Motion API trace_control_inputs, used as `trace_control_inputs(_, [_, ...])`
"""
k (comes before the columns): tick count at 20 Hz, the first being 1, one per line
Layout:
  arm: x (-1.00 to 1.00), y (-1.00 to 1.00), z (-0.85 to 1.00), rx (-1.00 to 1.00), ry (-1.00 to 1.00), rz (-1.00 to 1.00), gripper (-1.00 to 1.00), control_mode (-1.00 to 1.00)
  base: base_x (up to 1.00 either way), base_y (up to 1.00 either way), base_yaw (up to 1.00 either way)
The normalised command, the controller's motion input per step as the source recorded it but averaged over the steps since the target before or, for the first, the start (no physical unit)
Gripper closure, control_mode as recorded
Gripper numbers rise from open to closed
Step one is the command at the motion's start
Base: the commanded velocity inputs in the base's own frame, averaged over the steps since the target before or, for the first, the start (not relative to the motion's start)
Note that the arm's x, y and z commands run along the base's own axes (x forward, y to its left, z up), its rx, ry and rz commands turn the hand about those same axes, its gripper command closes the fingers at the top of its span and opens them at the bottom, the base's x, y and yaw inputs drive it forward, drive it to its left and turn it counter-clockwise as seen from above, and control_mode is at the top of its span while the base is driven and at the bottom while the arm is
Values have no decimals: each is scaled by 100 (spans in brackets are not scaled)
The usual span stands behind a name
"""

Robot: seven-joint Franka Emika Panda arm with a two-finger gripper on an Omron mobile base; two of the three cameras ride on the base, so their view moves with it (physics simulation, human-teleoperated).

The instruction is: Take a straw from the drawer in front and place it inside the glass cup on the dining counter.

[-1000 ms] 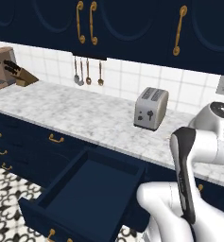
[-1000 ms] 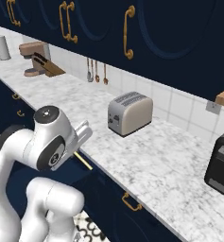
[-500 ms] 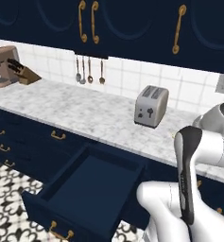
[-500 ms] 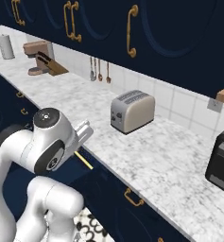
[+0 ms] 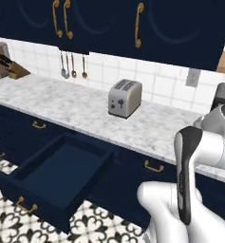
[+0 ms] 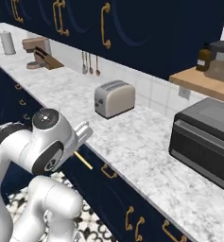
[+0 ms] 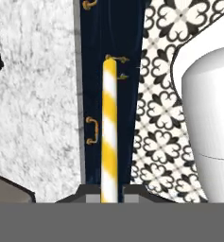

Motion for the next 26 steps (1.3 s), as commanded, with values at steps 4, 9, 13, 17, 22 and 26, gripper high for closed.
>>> trace_control_inputs(4, [0,0,0,0,0,0,100,100,-37,-40,-51])
trace_control_inputs(9, [0,0,0,0,0,0,100,100,-16,-16,-69])
trace_control_inputs(13, [0,0,0,0,0,0,100,100,-3,-2,-79])
trace_control_inputs(17, [0,0,0,0,0,0,100,100,0,0,-86])
trace_control_inputs(22, [0,0,0,0,0,0,100,100,0,0,-90])
trace_control_inputs(26, [0,0,0,0,0,0,100,100,0,0,-92])
